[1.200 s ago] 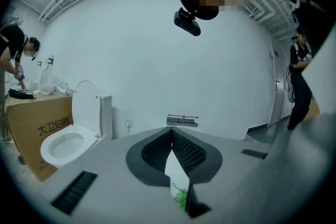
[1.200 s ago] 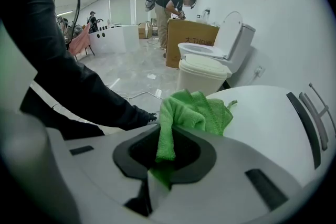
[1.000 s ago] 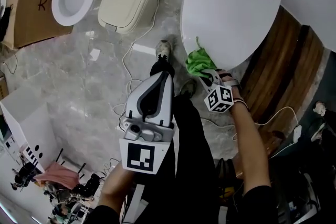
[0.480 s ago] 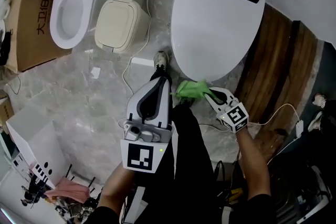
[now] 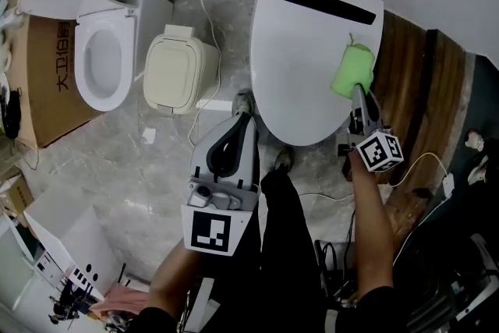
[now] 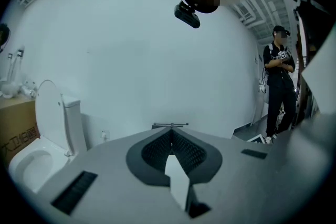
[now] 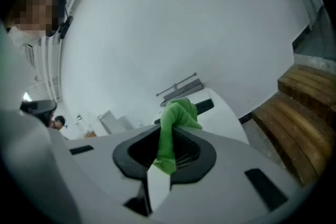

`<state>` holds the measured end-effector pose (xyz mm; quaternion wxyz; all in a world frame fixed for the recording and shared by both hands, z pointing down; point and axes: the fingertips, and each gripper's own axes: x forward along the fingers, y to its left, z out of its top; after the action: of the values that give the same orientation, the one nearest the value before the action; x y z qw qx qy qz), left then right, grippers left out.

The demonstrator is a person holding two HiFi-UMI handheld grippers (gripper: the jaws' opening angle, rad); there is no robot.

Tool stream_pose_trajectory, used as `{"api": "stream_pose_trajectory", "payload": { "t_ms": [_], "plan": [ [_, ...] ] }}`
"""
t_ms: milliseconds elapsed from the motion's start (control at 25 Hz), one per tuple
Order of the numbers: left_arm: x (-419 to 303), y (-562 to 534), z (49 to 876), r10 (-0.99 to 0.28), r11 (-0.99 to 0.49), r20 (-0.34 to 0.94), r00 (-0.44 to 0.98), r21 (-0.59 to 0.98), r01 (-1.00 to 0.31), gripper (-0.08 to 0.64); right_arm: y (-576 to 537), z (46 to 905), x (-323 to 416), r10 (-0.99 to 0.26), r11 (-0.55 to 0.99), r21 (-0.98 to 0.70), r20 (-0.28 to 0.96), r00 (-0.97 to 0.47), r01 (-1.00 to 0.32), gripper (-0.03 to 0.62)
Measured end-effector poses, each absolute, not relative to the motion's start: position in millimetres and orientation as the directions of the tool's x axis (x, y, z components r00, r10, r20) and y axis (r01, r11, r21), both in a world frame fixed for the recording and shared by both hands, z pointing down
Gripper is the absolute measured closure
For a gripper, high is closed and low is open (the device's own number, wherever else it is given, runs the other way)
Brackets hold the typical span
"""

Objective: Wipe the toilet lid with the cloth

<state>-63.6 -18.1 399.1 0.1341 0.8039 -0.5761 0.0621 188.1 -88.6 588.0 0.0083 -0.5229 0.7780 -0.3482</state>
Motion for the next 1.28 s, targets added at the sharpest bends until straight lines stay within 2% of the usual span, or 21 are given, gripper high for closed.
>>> {"api": "stream_pose_trajectory", "payload": {
  "t_ms": [160,320,480,600,880,1280],
  "plan": [
    [-75.8,-52.4,399.3,-0.895,-0.331,0.263,0.361,0.153,-0.931,0.551,-142.9,593.2,204.9,-0.881,0.071,-0.486,0.379,-0.283,-0.871,0.532],
    [-86.1,-83.2,405.9,-0.88,-0.358,0.274,0.389,0.156,-0.921,0.551,-173.4,636.9,200.1,-0.834,0.027,-0.345,0.51,-0.211,-0.938,0.532],
    [-95.7,-107.2,415.6,-0.865,-0.384,0.284,0.413,0.152,-0.911,0.551,-188.8,690.6,177.4,-0.714,0.134,-0.16,0.669,-0.207,-0.978,0.532],
    [-103.4,-118.4,424.2,-0.858,-0.391,0.295,0.421,0.156,-0.907,0.551,-199.9,710.5,158.1,-0.648,0.221,-0.086,0.732,-0.212,-0.972,0.532],
    [-113.4,-126.7,437.5,-0.854,-0.378,0.31,0.419,0.186,-0.907,0.551,-211.0,715.3,126.3,-0.587,0.403,-0.023,0.76,-0.278,-0.915,0.532],
    [-112.4,-111.5,443.5,-0.851,-0.367,0.323,0.414,0.198,-0.909,0.551,-211.1,717.3,69.2,-0.469,0.701,0.071,0.795,-0.385,-0.709,0.532]
  ]
}}
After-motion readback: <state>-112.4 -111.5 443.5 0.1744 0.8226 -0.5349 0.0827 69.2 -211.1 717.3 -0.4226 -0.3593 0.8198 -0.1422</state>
